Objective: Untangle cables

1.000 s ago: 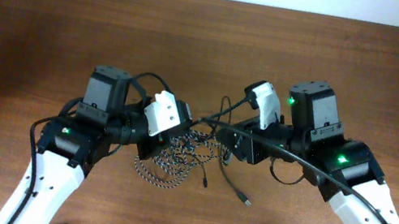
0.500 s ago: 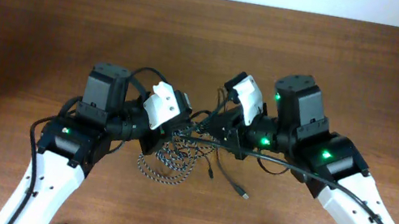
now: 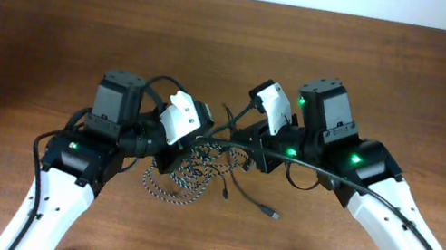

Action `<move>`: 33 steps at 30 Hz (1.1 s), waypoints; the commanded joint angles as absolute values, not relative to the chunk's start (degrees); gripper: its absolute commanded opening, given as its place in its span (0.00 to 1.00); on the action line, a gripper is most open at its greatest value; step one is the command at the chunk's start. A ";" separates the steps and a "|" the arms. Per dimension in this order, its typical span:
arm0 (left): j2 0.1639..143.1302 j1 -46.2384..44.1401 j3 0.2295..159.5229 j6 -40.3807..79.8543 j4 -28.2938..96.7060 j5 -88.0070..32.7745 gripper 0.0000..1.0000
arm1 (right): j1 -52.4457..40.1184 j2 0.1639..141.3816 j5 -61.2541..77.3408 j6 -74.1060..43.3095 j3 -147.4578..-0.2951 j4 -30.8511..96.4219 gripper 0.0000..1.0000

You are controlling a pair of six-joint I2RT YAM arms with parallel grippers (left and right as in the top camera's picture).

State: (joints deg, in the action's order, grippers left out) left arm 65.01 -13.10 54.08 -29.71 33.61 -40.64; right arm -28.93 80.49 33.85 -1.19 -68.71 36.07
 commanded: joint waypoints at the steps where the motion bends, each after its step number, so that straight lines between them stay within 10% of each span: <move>1: 64.71 -12.97 54.13 -28.25 33.26 -42.63 0.00 | -29.30 81.38 35.55 -1.08 -69.65 35.75 0.04; 9: 64.71 -12.97 54.13 -28.29 41.12 -40.64 0.00 | -26.50 81.36 -11.62 -28.60 -69.67 35.66 0.04; 14: 64.71 -12.97 54.13 -28.27 39.51 -40.66 0.00 | -22.11 81.36 21.63 -12.25 -69.67 37.17 0.05; 18: 64.71 -12.97 54.13 -27.66 37.95 -40.64 0.00 | -22.09 81.36 43.48 2.17 -69.67 37.71 0.45; 33: 64.71 -12.97 54.13 -20.14 31.75 -45.87 0.00 | -28.51 85.14 35.33 5.56 -69.54 32.10 0.33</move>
State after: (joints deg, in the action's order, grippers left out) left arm 65.25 -13.10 54.04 -20.93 32.10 -42.63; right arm -27.11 84.64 41.71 4.95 -68.82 32.40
